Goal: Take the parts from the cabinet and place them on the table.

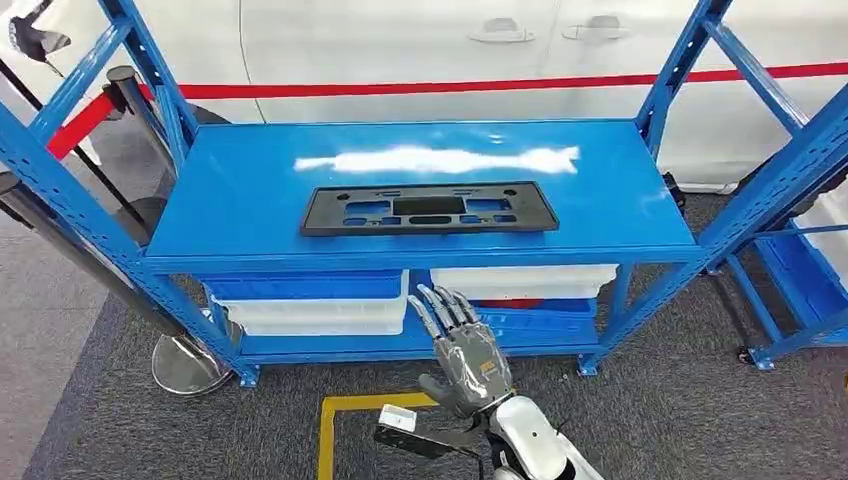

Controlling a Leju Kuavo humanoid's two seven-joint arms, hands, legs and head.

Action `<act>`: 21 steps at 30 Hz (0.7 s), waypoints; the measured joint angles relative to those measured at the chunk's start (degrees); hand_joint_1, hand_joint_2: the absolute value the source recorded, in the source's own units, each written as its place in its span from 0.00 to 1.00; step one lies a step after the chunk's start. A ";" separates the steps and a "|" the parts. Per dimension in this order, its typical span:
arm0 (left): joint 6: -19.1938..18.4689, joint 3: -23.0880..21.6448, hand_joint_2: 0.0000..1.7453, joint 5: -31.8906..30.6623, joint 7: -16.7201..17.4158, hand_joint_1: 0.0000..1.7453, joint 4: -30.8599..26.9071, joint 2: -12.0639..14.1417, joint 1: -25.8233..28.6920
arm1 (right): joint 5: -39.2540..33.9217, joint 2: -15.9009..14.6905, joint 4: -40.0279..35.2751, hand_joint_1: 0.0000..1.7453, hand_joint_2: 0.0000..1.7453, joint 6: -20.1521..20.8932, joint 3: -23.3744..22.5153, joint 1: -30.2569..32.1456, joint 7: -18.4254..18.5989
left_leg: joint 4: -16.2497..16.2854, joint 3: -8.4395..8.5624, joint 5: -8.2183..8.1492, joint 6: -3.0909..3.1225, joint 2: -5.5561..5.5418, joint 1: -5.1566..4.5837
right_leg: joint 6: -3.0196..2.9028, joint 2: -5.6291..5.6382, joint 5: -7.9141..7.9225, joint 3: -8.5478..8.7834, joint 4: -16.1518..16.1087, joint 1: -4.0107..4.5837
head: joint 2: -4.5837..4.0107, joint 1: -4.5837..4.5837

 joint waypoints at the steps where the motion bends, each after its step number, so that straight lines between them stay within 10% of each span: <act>1: 0.04 -0.42 0.00 0.09 0.02 0.00 0.00 -0.04 0.05 | 0.00 -0.02 0.00 0.00 1.00 0.00 -0.02 0.01 0.00 | 0.00 1.06 -0.62 -0.30 -0.02 0.15 | 0.07 -0.04 2.49 1.47 -4.32 -0.10 | 0.00 -0.02; 3: 0.09 -0.92 0.00 0.26 -0.02 0.00 0.00 -0.04 0.13 | 0.00 -0.02 0.02 0.00 1.00 -0.04 -0.04 0.14 -0.02 | -0.03 2.15 -2.12 -1.11 0.04 0.30 | 0.19 -0.39 8.42 3.68 -12.76 -0.35 | 0.00 0.15; 4: 0.09 -1.22 0.00 0.46 -0.07 0.00 0.09 -0.02 -0.01 | -0.02 -0.04 0.18 0.00 1.00 -0.04 -0.07 0.16 0.02 | 0.13 2.71 -2.57 -1.67 0.00 0.23 | -0.29 -0.54 5.68 3.67 -13.07 0.38 | 0.00 0.04; 7: 0.09 -2.27 0.00 1.16 -0.22 0.00 0.09 -0.02 -0.40 | -0.07 0.00 -0.50 0.00 1.00 -0.24 -0.22 0.20 0.02 | 0.32 3.86 -2.37 -3.06 0.25 0.19 | -2.41 -0.20 4.48 4.66 -12.71 0.66 | 0.00 0.11; 10: 0.09 -3.13 0.00 1.44 -0.20 0.00 0.09 -0.02 -0.81 | -0.07 0.22 -0.72 0.00 1.00 -0.35 -0.35 0.18 -0.15 | 12.47 -3.09 1.43 -3.50 0.50 0.32 | -3.46 -0.30 2.88 7.89 -13.74 0.43 | 0.00 -0.52; 12: 0.09 -3.45 0.00 1.66 -0.17 0.00 0.09 -0.04 -0.71 | -0.09 0.28 -0.72 0.00 1.00 -0.35 -0.35 0.28 -0.20 | 19.20 -9.87 -2.86 -3.71 0.57 0.30 | -3.76 -0.30 1.33 10.56 -14.57 0.63 | 0.02 -0.74; 15: 0.07 -3.91 0.00 2.31 -0.22 0.00 0.09 -0.07 -0.14 | -0.09 0.31 -0.72 0.00 1.00 -0.46 -0.35 0.28 -0.22 | 17.05 -14.37 -10.18 -2.98 0.58 -0.04 | -3.98 0.23 -1.45 15.25 -15.48 1.08 | 0.00 -0.76; 17: 0.07 -4.48 0.00 2.75 -0.20 0.00 0.13 -0.04 0.04 | -0.09 0.33 -0.72 0.00 1.00 -0.46 -0.35 0.33 -0.22 | 10.62 -15.20 -5.06 -1.49 0.56 -0.73 | -4.01 0.28 -3.49 18.45 -16.03 1.63 | 0.00 -0.87; 19: -0.31 -5.00 0.00 3.52 -0.20 0.00 0.61 0.55 0.40 | -0.33 0.33 -0.41 0.00 1.00 -0.42 -0.39 0.32 -0.24 | 2.91 -15.82 12.77 0.25 -0.23 -2.10 | -3.65 0.84 -5.66 20.39 -15.37 2.19 | 0.00 -0.35; 21: -0.63 -5.68 0.00 4.28 -0.09 0.00 0.68 0.11 0.32 | -0.61 0.63 -0.48 0.00 1.00 -0.57 -0.52 0.40 -0.39 | 4.56 -15.41 11.26 0.01 0.00 -2.18 | -2.92 1.25 -7.35 21.29 -16.20 1.84 | 0.00 -0.57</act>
